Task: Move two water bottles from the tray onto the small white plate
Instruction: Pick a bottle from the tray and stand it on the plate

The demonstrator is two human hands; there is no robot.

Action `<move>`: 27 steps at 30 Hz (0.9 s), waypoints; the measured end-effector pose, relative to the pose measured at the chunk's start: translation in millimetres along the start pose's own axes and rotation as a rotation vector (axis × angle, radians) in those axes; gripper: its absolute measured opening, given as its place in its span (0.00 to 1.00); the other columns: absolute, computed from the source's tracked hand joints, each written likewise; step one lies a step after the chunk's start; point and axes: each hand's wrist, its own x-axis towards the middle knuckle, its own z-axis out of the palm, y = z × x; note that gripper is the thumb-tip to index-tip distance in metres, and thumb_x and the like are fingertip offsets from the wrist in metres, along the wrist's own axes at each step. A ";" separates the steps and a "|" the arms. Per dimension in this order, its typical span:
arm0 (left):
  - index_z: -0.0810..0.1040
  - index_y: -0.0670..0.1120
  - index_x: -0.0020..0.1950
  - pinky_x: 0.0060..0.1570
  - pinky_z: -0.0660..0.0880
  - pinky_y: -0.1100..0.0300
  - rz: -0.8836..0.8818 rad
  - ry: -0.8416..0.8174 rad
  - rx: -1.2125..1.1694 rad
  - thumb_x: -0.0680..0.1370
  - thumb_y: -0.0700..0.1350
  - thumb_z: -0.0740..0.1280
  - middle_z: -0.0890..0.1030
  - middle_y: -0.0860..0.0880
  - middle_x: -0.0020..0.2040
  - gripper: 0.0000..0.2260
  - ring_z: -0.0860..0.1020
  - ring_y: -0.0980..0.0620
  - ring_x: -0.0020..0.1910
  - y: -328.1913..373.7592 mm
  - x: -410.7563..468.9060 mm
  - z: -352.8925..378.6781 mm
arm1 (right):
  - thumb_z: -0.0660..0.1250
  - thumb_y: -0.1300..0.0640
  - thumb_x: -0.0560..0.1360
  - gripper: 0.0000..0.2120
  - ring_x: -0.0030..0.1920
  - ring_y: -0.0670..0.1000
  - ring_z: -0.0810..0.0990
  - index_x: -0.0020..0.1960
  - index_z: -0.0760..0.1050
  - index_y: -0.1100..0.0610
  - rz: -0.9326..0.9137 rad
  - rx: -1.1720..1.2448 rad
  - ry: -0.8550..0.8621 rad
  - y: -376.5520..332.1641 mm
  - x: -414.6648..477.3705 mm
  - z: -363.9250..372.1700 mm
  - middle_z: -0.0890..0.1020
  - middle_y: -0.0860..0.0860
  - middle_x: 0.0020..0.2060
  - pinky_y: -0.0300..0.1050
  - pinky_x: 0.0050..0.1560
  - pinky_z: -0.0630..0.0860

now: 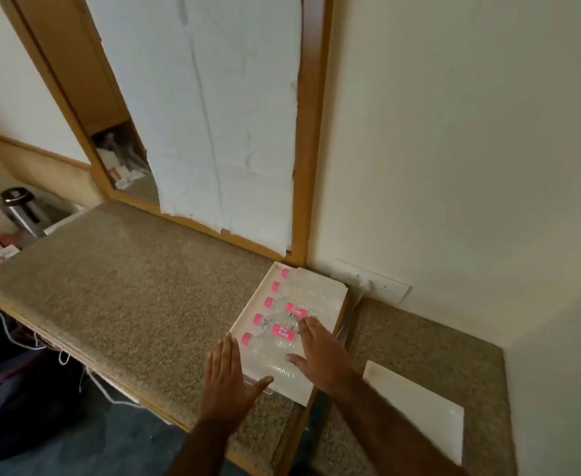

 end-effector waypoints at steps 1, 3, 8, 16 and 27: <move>0.41 0.39 0.82 0.80 0.41 0.45 -0.043 -0.032 -0.002 0.72 0.83 0.44 0.43 0.41 0.83 0.56 0.42 0.44 0.83 -5.4 -3.0 8.2 | 0.62 0.37 0.78 0.39 0.78 0.56 0.58 0.79 0.55 0.59 -0.012 -0.010 -0.043 -2.9 5.0 10.7 0.62 0.57 0.78 0.51 0.76 0.58; 0.40 0.39 0.82 0.81 0.40 0.46 -0.098 -0.034 0.002 0.71 0.83 0.45 0.43 0.41 0.84 0.57 0.41 0.44 0.82 -12.3 -9.7 20.5 | 0.63 0.41 0.79 0.35 0.75 0.56 0.64 0.77 0.59 0.59 -0.017 -0.035 -0.112 -7.4 9.9 26.3 0.67 0.57 0.75 0.50 0.74 0.64; 0.44 0.38 0.83 0.80 0.45 0.41 -0.244 -0.102 -0.078 0.68 0.85 0.45 0.47 0.38 0.83 0.61 0.46 0.41 0.83 -18.5 -18.0 45.1 | 0.65 0.48 0.80 0.28 0.69 0.58 0.70 0.74 0.63 0.61 -0.006 -0.102 -0.196 -17.1 18.4 51.1 0.72 0.58 0.69 0.51 0.68 0.71; 0.53 0.32 0.80 0.78 0.39 0.44 -0.307 -0.229 -0.123 0.64 0.87 0.50 0.54 0.32 0.81 0.67 0.52 0.33 0.81 -16.7 -11.4 90.0 | 0.68 0.51 0.79 0.29 0.64 0.59 0.73 0.73 0.64 0.64 -0.004 -0.137 -0.127 -20.0 37.5 66.3 0.74 0.61 0.66 0.52 0.64 0.73; 0.46 0.33 0.81 0.80 0.42 0.39 -0.342 -0.113 -0.065 0.63 0.87 0.51 0.49 0.33 0.83 0.68 0.43 0.38 0.82 -14.2 -10.8 97.1 | 0.74 0.53 0.74 0.16 0.55 0.57 0.80 0.56 0.77 0.62 0.017 -0.215 -0.196 -40.5 59.2 62.6 0.83 0.58 0.52 0.50 0.56 0.76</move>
